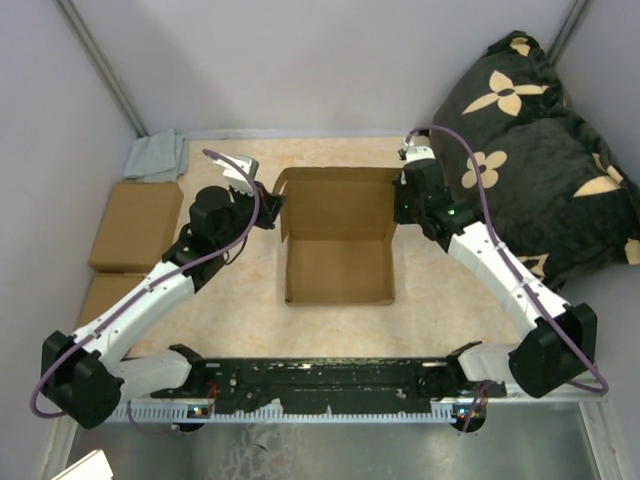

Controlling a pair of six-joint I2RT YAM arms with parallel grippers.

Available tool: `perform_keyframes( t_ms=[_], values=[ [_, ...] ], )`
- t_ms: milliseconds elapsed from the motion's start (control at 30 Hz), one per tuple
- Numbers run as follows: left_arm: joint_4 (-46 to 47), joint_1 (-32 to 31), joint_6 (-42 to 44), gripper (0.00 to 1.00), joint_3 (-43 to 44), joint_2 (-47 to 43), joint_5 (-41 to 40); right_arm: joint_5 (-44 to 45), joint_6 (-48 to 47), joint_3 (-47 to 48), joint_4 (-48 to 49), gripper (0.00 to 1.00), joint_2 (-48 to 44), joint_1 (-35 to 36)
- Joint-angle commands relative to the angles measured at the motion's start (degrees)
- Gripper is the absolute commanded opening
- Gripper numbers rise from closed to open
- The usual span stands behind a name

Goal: Fold the paper box

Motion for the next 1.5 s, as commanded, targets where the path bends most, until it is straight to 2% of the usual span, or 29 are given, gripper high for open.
perform_keyframes(
  t_ms=[0,167,233,333,633,1067,1233,1367,1467],
  values=[
    [4.2,-0.6,-6.4,0.06,1.1,1.0,1.6,-1.2,2.7,-0.8,10.1,0.08,-4.5,0.7],
    [4.8,-0.7,-11.9,0.1,2.8,3.5,3.1,0.1,4.1,-2.0,12.3,0.07,-5.4,0.8],
    [4.5,-0.6,-12.6,0.15,3.6,4.8,4.8,0.1,4.3,-2.6,12.5,0.07,-5.4,1.1],
    [4.0,-0.6,-12.8,0.16,3.0,5.3,6.2,0.6,4.4,-3.8,12.3,0.07,-5.7,1.5],
    [0.2,-0.7,-8.4,0.2,-3.6,-0.1,3.4,3.0,6.0,-11.6,12.3,0.07,-9.9,3.3],
    [-3.9,-2.2,-12.2,0.2,-10.3,-5.8,4.3,10.1,11.1,-21.9,12.2,0.07,-17.5,10.5],
    [-4.8,-2.8,-12.0,0.22,-11.9,-7.1,3.4,15.4,12.5,-24.5,13.0,0.09,-17.1,14.8],
    [-8.1,-2.9,-10.7,0.27,-12.8,-8.7,1.9,17.6,13.8,-25.4,11.1,0.13,-16.6,16.8],
    [-11.6,-3.0,-10.1,0.35,-13.4,-10.2,0.1,17.4,16.0,-26.4,8.8,0.17,-17.8,17.0]
  ],
)
